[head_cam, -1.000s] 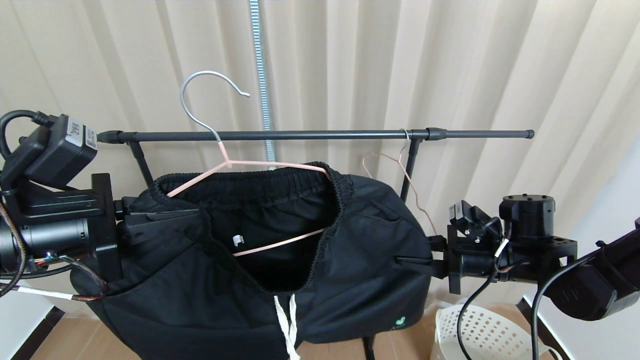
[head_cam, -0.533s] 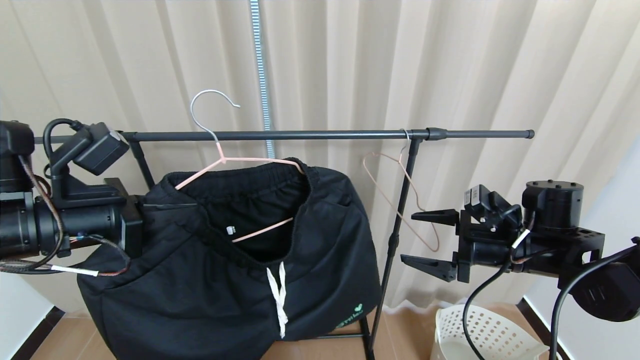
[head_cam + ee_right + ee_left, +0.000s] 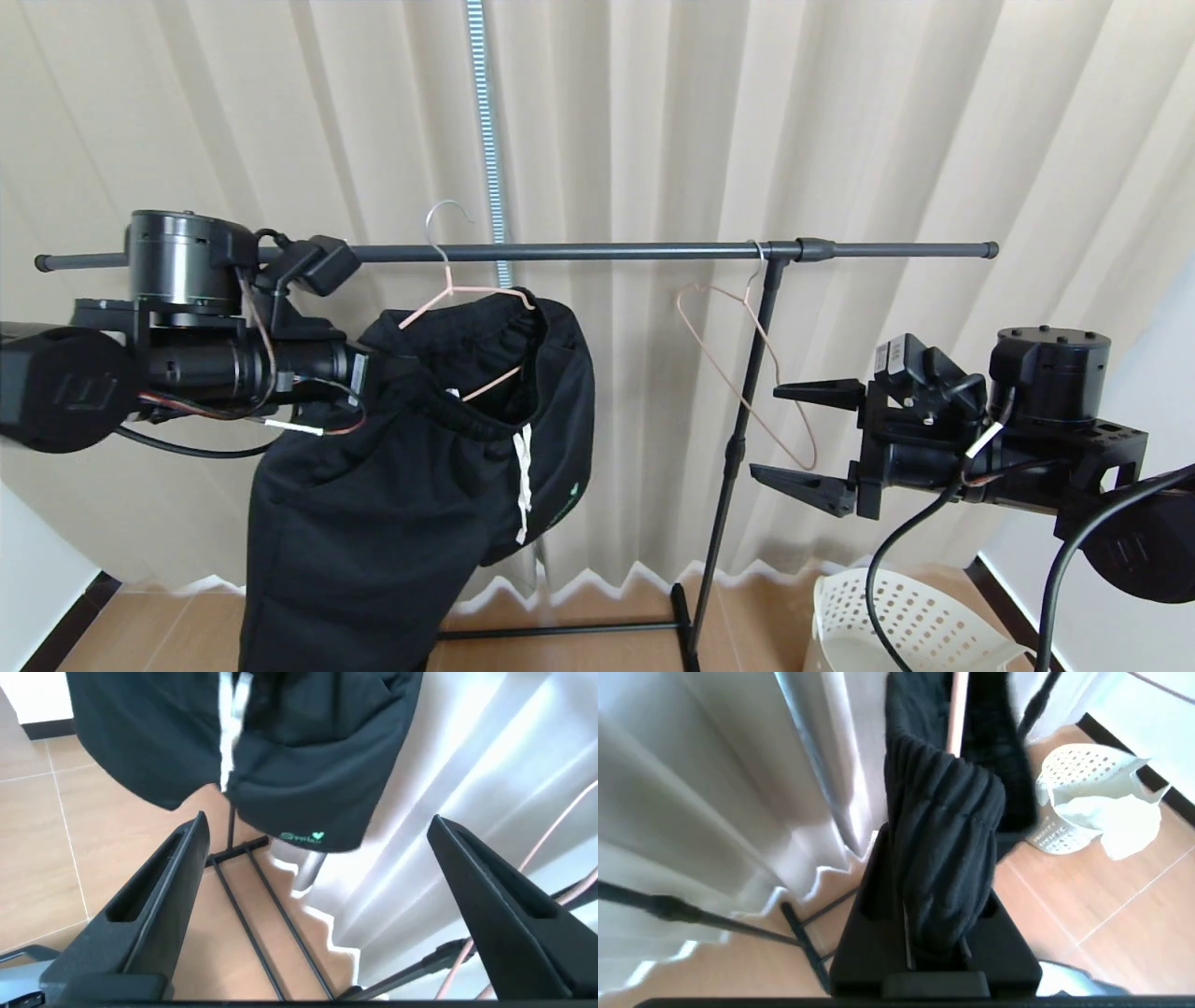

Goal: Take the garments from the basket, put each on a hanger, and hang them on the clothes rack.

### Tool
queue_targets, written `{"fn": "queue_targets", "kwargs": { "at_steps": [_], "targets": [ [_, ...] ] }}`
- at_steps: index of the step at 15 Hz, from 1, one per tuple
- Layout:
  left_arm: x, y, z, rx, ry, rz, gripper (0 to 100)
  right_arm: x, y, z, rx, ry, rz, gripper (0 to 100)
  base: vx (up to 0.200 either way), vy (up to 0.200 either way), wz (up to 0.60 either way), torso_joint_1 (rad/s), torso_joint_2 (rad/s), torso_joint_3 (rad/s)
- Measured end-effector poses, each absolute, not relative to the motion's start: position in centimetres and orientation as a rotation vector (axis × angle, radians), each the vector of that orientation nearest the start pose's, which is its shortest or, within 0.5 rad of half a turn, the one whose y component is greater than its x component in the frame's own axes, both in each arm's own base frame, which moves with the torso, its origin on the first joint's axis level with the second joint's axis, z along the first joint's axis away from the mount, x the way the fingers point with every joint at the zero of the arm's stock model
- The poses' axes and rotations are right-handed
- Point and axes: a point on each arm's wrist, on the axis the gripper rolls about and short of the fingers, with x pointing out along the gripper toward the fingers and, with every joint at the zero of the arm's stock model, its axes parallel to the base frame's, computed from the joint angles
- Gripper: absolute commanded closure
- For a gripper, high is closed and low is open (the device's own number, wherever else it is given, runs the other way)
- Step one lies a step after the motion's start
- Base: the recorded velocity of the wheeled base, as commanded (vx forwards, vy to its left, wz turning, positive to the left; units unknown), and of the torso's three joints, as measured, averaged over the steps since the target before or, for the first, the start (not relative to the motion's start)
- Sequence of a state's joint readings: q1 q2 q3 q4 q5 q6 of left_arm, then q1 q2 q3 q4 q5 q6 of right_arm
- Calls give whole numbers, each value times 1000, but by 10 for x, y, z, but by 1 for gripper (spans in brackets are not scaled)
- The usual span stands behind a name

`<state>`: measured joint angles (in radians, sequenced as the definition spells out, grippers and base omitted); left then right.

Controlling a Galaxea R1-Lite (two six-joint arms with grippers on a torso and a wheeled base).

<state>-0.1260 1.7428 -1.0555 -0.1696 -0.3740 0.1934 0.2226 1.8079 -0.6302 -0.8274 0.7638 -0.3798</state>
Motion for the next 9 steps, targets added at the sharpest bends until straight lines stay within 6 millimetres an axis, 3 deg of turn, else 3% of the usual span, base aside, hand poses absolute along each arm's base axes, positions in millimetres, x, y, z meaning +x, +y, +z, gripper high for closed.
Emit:
{"fn": "queue_targets", "kwargs": {
  "at_steps": [9],
  "targets": [
    [394,-84,148,21,427,-483,100,287,81,126,-249,161,1023,0,0,0,0,0,0,0]
  ]
}}
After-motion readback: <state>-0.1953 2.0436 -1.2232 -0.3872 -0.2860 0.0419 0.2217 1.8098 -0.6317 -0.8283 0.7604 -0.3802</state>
